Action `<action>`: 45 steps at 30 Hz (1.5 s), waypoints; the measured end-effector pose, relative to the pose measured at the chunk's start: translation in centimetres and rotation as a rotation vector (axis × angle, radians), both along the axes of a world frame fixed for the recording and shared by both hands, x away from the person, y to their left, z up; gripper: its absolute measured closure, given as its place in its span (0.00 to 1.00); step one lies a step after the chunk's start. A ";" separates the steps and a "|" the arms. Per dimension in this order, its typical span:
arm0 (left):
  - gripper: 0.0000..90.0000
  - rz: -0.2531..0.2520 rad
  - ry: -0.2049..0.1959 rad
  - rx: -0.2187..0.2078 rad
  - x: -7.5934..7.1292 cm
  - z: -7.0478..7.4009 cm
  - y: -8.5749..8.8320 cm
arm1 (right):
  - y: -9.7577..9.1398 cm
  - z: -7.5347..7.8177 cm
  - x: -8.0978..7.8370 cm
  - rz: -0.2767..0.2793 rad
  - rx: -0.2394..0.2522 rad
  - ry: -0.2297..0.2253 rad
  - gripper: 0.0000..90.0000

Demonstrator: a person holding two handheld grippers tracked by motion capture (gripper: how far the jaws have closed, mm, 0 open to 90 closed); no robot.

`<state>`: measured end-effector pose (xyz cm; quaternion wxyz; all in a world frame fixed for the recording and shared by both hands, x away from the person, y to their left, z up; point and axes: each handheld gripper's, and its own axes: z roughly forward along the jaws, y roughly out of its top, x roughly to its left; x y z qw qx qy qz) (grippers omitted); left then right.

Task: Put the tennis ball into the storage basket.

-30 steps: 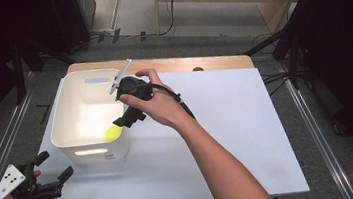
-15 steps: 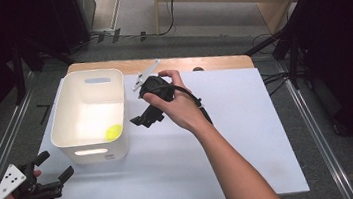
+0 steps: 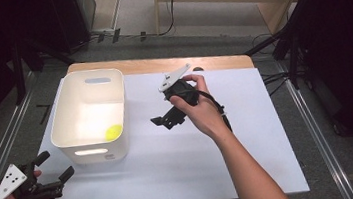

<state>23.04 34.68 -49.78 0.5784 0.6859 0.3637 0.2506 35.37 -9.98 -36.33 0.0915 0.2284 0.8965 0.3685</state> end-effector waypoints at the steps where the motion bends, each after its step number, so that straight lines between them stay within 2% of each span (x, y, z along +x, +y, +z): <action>1: 0.00 0.000 0.000 0.000 0.0 0.0 0.0 | -0.4 -0.1 -0.1 -0.006 0.004 -0.004 0.00; 23: 0.00 0.001 -0.001 -0.001 0.0 0.0 -0.1 | -7.9 -2.1 -2.7 -0.137 0.103 -0.040 0.00; 33: 0.00 0.002 -0.002 0.001 0.0 0.0 -0.1 | -11.2 -3.4 -4.1 -0.196 0.168 -0.083 0.00; 45: 0.00 0.004 0.000 0.003 0.0 0.0 -0.1 | -15.4 -6.1 -6.0 -0.285 0.220 -0.099 0.00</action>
